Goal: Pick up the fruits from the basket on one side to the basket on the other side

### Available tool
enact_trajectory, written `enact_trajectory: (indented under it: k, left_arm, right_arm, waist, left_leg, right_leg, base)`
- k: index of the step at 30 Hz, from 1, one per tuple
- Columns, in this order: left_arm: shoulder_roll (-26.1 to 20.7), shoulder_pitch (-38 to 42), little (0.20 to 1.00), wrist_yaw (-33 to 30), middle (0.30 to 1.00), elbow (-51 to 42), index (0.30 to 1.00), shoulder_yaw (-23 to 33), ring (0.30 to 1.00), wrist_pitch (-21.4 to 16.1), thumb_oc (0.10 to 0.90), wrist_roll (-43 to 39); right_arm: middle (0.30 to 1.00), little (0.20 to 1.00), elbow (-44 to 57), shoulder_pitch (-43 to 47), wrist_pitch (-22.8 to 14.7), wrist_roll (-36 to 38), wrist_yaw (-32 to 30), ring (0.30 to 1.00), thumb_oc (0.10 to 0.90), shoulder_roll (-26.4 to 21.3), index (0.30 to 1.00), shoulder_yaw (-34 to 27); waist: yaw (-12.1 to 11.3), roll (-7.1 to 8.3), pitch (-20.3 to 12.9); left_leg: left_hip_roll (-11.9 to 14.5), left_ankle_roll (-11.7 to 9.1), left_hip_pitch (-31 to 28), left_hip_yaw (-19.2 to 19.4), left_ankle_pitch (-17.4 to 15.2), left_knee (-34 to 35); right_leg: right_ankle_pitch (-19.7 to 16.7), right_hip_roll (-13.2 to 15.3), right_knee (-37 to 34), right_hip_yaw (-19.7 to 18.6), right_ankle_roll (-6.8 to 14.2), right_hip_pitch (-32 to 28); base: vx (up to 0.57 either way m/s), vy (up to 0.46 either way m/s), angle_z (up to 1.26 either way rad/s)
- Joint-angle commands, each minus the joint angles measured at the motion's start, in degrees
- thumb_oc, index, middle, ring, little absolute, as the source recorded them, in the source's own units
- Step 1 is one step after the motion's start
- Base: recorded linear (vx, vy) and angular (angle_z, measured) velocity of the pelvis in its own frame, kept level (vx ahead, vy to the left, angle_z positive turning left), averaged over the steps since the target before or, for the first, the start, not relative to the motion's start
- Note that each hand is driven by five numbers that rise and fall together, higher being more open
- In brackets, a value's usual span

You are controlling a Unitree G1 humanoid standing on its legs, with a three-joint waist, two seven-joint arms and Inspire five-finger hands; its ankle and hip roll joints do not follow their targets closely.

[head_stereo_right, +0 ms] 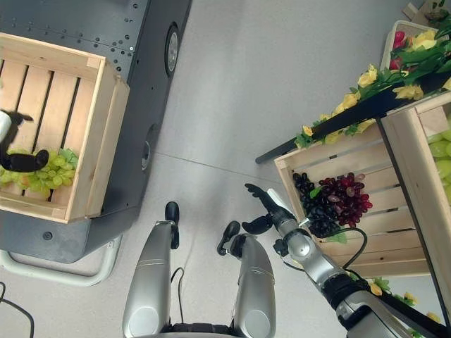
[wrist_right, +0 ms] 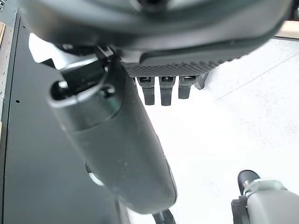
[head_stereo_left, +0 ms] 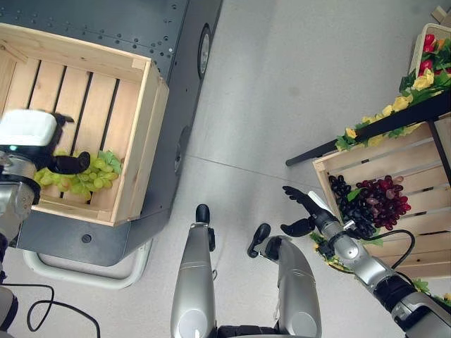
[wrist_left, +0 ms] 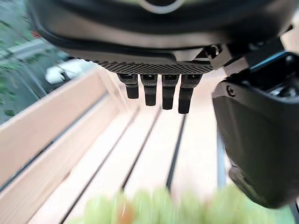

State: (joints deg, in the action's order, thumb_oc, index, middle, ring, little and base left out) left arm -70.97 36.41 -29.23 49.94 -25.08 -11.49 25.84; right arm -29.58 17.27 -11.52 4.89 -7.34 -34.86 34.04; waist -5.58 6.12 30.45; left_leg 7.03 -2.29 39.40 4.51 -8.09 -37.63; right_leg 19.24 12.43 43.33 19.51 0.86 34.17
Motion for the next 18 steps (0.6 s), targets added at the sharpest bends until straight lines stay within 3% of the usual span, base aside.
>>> enact_trajectory:
  k: [1,6,10,14,18]
  left_arm:
    - [-3.1,1.2,0.9,-8.1,0.9,-1.6,0.9,6.1,0.9,2.3,0.8,5.8]
    - [-4.9,3.8,0.9,-14.1,0.9,-1.2,0.9,5.8,0.9,8.5,0.8,4.1]
    - [-5.1,4.2,0.9,-17.2,0.9,-1.1,0.9,7.5,0.9,10.5,0.8,3.6]
    - [-5.2,4.0,0.9,-14.6,0.9,-1.9,0.9,7.8,0.9,9.3,0.8,9.0]
    - [-6.0,3.0,0.9,-8.0,0.9,-4.5,0.9,6.6,0.9,4.7,0.8,8.1]
  right_arm:
    - [0.9,0.9,2.6,-2.5,-4.8,-1.9,-1.2,0.9,0.8,-1.6,0.9,-3.7]
    - [0.9,0.9,2.5,-2.7,-4.5,-2.5,-0.7,0.9,0.8,-1.0,0.9,-2.9]
    - [0.9,0.9,1.9,-2.9,-4.8,-2.4,-0.5,0.9,0.8,0.0,0.9,-2.8]
    - [0.9,0.9,1.3,-2.8,-4.5,-2.6,-0.1,0.9,0.8,0.9,0.9,-2.8]
    - [0.9,0.9,1.3,-2.8,-3.9,-2.8,0.4,0.9,0.8,0.9,0.9,-3.2]
  waist:
    - [-0.8,-3.06,-0.7]
    - [-0.6,-3.41,-0.7]
    - [-0.8,-3.43,-0.7]
    - [-0.9,-3.58,-0.7]
    - [-0.8,-4.35,-0.7]
  left_leg:
    - [-3.2,4.6,-7.5,3.8,-6.0,3.7]
    - [-3.3,5.0,-9.7,4.1,-6.1,4.4]
    - [-3.4,5.1,-10.5,3.9,-6.3,4.4]
    - [-3.5,5.1,-11.7,3.9,-6.4,4.6]
    - [-3.7,5.0,-13.2,4.3,-6.1,5.6]
  right_leg:
    - [-4.2,0.4,-4.9,0.7,1.1,-5.0]
    - [-4.3,0.5,-5.6,0.5,1.3,-6.8]
    - [-4.2,0.5,-5.7,0.6,1.2,-7.8]
    - [-4.2,0.5,-6.2,0.7,1.2,-9.0]
    - [-4.3,0.7,-7.1,0.6,1.4,-10.2]
  base:
    - [0.03,-0.037,0.04]
    - [0.02,-0.015,0.0]
    - [0.01,-0.033,0.0]
    - [0.01,-0.031,0.0]
    - [0.0,0.0,0.0]
